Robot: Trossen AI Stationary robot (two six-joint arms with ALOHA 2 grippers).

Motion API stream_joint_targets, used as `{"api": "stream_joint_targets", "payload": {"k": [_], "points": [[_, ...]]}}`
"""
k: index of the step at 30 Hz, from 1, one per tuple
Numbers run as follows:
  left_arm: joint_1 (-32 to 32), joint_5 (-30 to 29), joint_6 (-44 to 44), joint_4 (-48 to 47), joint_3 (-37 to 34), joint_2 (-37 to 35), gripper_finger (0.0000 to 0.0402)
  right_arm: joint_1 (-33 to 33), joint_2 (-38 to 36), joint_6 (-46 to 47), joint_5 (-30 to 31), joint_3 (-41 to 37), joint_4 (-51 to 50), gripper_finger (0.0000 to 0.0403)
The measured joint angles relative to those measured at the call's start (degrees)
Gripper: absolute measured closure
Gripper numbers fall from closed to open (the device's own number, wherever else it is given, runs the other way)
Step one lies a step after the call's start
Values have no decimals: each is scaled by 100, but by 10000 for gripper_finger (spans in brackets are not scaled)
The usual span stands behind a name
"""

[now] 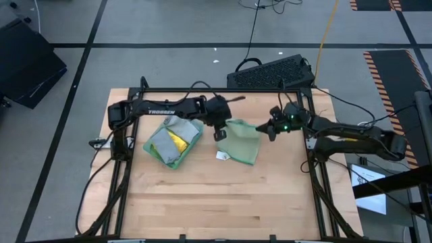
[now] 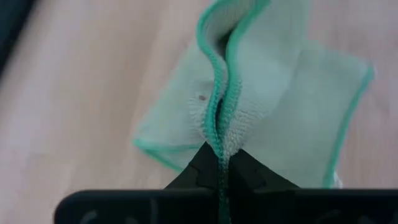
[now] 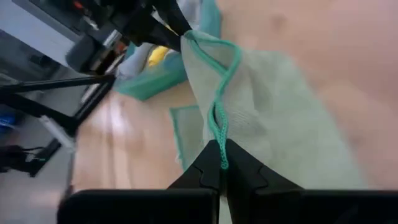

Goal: Fold microfiber towels
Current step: Fold the light green microfiber cloth

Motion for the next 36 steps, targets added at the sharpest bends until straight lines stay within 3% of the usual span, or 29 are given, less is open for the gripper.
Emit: {"api": "stream_joint_targets", "payload": {"k": [8,17,25,36], "points": [[217,-60,-208,404,352,-20,394,-701,15,-1653,2,1469,-2654,402],[76,23,-243,-152,243,-3,394,-225,106,-1310,-139,1294,-2752,402],[-251,64,-509,129,-262,8,386,339,113,-431,-146,660,-2027,399],[-370,43,-776,540,-828,10,387,1185,372,1154,210,-668,494,401]]}}
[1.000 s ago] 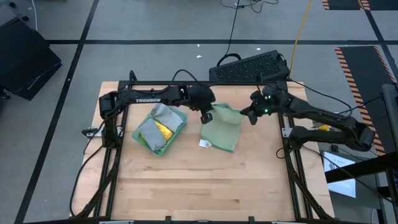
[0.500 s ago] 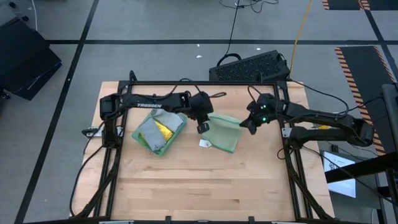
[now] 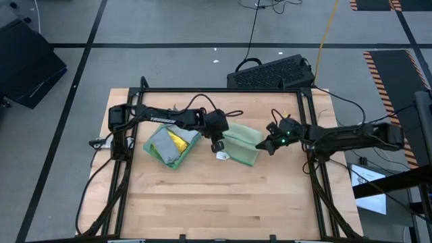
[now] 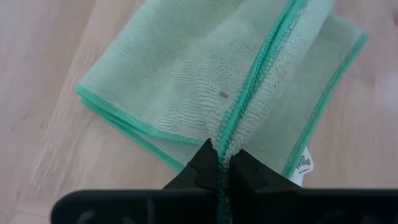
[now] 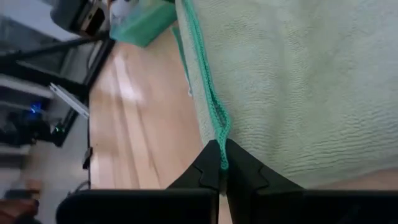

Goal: Fold microfiber towels
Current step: Fold the light green microfiber cloth

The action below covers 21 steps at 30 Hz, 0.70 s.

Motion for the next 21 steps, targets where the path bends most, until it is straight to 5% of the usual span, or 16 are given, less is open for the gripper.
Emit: {"api": "stream_joint_targets", "payload": {"k": [6,16,21], "points": [[-5,-4,77,70,-23,0,389,314,558,409,246,-408,1355,394],[-158,-154,108,218,-28,0,392,551,1207,406,217,-412,1820,382],[-173,-197,123,199,-28,0,343,547,1208,361,-46,-412,1990,335]]}}
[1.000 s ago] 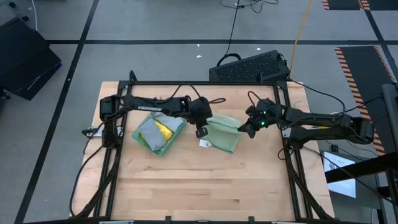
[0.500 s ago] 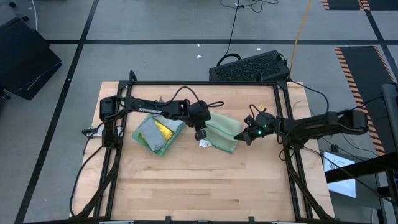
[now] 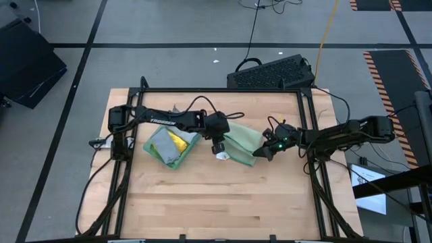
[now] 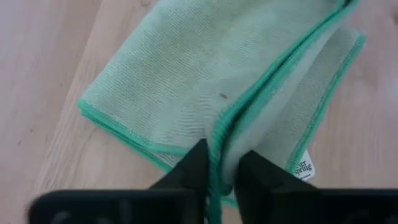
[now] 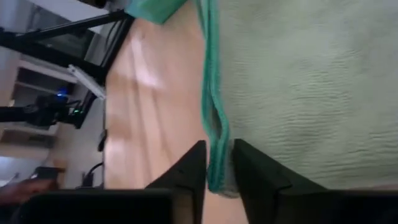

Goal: Fold microfiber towels
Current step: Fold the light green microfiber cloth

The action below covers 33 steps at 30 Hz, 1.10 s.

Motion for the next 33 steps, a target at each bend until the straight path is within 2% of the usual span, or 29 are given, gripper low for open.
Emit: {"api": "stream_joint_targets", "payload": {"k": [3,7,10,13,16,20,25,33], "points": [[-15,7,104,0,0,0,294,-49,-2,62,-316,0,-7,298],[-16,248,14,-286,0,-68,240,-210,-2,199,-1230,0,-21,261],[1,264,-109,-670,84,-267,216,-322,-74,482,-1513,0,-31,244],[7,262,-91,-890,255,-556,210,-449,-248,639,-1467,2,52,238],[2,260,-140,-566,367,-808,222,-609,-482,650,-1219,15,57,239],[-6,177,-631,63,363,-835,257,-771,-627,673,-673,156,41,253],[-91,157,-800,571,297,-198,314,-756,-522,-124,-317,666,-637,287],[-364,191,-1685,575,297,768,396,-754,-594,-857,-955,1461,-2737,354]]}}
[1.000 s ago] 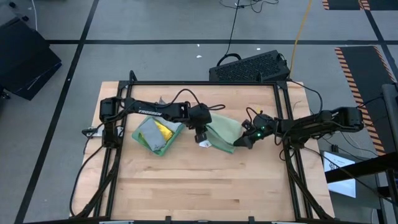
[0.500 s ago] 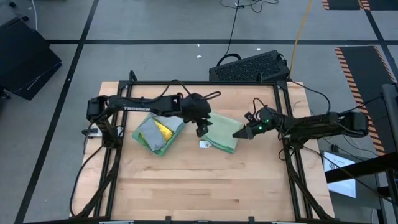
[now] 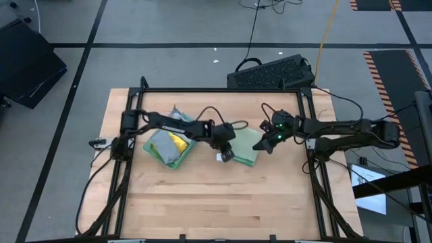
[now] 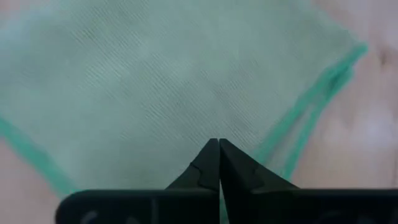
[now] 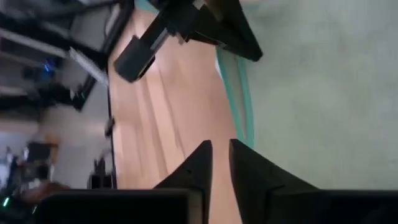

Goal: Fold microfiber towels
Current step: Fold the light green microfiber cloth

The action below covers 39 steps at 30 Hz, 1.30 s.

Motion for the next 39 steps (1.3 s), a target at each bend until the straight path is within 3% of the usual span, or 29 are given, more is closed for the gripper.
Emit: {"api": "stream_joint_targets", "payload": {"k": [11,18,21,25,30,33,39], "points": [[-767,-3,-1426,183,7,268,396,37,-634,-470,-83,574,-2526,400],[-993,990,-2136,133,418,42,386,40,-1200,-183,-81,577,-3546,400],[-992,1005,-2172,-170,651,-70,385,40,-1410,-90,-67,577,-3610,391],[-866,833,-1826,-396,863,-337,384,35,-1506,153,323,577,-3410,361],[-418,503,-1291,-978,933,-699,367,41,-1311,264,1362,582,-2835,309],[28,544,-699,-1272,935,-797,331,-21,-1088,94,1720,574,-2712,276],[714,676,913,-1433,935,-714,232,-305,-385,-593,1585,577,-2385,225]]}}
